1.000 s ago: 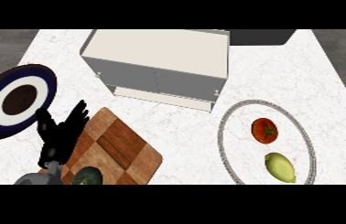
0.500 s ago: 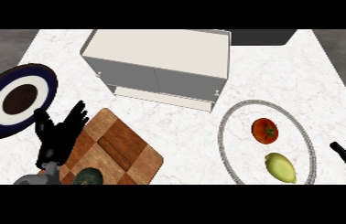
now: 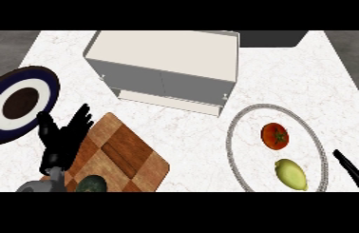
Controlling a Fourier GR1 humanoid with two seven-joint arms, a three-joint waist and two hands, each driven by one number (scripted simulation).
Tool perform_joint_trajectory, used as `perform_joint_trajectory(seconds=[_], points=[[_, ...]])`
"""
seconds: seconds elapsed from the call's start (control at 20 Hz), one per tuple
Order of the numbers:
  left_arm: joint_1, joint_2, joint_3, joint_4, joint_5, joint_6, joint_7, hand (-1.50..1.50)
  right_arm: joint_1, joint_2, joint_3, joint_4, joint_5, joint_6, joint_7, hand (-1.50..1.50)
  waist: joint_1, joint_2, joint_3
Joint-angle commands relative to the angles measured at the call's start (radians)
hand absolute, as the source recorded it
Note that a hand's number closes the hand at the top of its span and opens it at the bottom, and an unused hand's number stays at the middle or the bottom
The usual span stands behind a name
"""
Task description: Pick the lemon from the placemat and place it in the tiered shelf
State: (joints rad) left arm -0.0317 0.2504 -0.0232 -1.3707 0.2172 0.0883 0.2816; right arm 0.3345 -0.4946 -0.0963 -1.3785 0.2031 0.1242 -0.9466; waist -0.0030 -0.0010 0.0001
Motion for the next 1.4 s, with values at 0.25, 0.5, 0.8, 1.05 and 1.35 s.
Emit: perform_joint_trajectory(seconds=[0.25,0.5,0.8,1.05,1.35], points=[[-0.016,-0.015,0.045,0.065,-0.029,-0.061,-0.027,0.0,-0.115,0.114,-0.006,0.082,0.112,-0.055,0.065,-1.5,0.002,0.001,0.0],[0.045,-0.04,0.025,-0.094,-0.063,-0.018,0.067,0.0,-0.176,0.12,-0.047,0.143,0.14,-0.068,0.084,-1.5,0.005,0.0,0.0],[0.029,-0.077,0.045,-0.021,-0.08,-0.039,0.013,0.0,-0.166,0.197,-0.035,0.18,0.185,-0.128,0.021,-1.5,0.003,0.001,0.0],[0.009,-0.044,0.114,0.081,-0.061,-0.119,-0.073,0.0,-0.218,0.18,-0.056,0.16,0.17,-0.077,0.044,-1.5,0.002,0.001,0.0],[-0.013,-0.08,0.086,0.009,-0.101,-0.067,0.015,0.0,-0.26,0.246,0.009,0.184,0.244,-0.131,0.042,-1.5,0.003,0.001,0.0]])
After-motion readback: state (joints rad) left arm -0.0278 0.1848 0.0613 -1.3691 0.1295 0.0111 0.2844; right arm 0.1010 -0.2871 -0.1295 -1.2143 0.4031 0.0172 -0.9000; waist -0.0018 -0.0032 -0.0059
